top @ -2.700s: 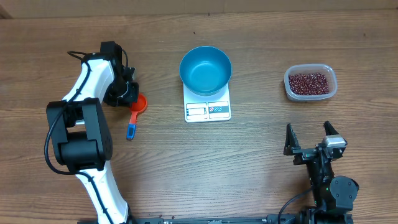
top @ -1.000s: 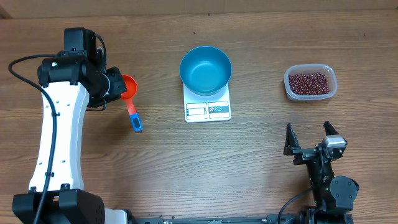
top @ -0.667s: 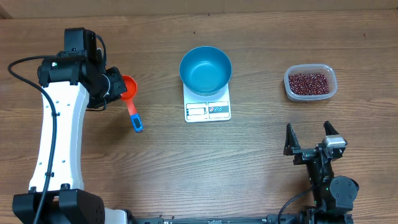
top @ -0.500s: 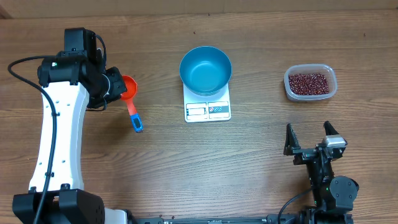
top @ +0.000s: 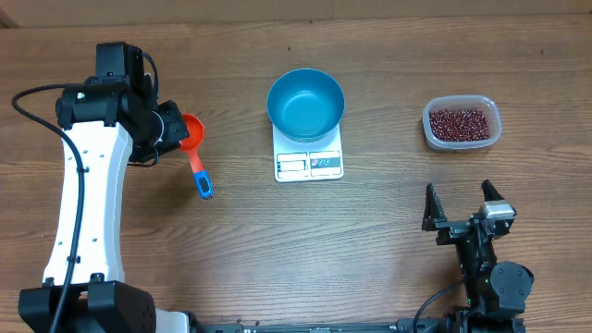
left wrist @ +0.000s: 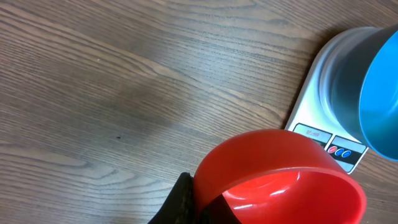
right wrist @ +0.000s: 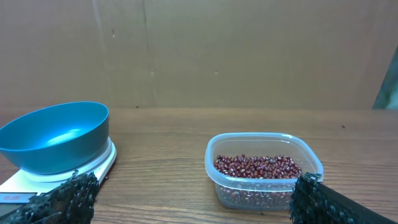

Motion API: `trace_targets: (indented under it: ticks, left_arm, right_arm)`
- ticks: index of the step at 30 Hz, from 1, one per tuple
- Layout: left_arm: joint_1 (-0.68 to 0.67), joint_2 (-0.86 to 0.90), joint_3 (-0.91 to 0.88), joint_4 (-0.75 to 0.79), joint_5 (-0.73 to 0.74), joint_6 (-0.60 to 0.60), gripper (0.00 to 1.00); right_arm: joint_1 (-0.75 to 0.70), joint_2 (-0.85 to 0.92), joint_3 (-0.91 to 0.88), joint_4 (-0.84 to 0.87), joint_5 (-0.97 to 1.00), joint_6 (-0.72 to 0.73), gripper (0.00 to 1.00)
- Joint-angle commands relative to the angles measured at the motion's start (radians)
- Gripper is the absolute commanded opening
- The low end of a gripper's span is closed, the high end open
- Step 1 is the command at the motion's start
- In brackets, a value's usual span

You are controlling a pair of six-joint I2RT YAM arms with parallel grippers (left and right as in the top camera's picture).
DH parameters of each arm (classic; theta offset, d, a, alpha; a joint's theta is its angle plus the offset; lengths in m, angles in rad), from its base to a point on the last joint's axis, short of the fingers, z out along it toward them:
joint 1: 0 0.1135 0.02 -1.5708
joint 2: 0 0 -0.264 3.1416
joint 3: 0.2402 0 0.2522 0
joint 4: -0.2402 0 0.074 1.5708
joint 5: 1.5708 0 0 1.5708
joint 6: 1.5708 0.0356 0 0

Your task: Scoop item into bowl and weigh 150g on scale

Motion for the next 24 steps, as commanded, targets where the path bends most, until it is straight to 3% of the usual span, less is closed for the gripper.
trace_targets:
  ticks: [1,20,24]
  left_arm:
    - [0.003,-0.019,0.008,-0.003,0.01,-0.024,0.04]
    - [-0.011,-0.019,0.008,-0.029,0.009,-0.193,0.04]
    - [-0.023,-0.019,0.008,-0.031,0.01,-0.301,0.04]
  right_arm:
    - [0.006,-0.008,-0.011,0.003,-0.005,-0.001,1.0]
    - [0.006,-0.008,-0.011,0.003,-0.005,-0.001,1.0]
    - [0.006,-0.008,-0.011,0.003,-0.005,-0.001,1.0]
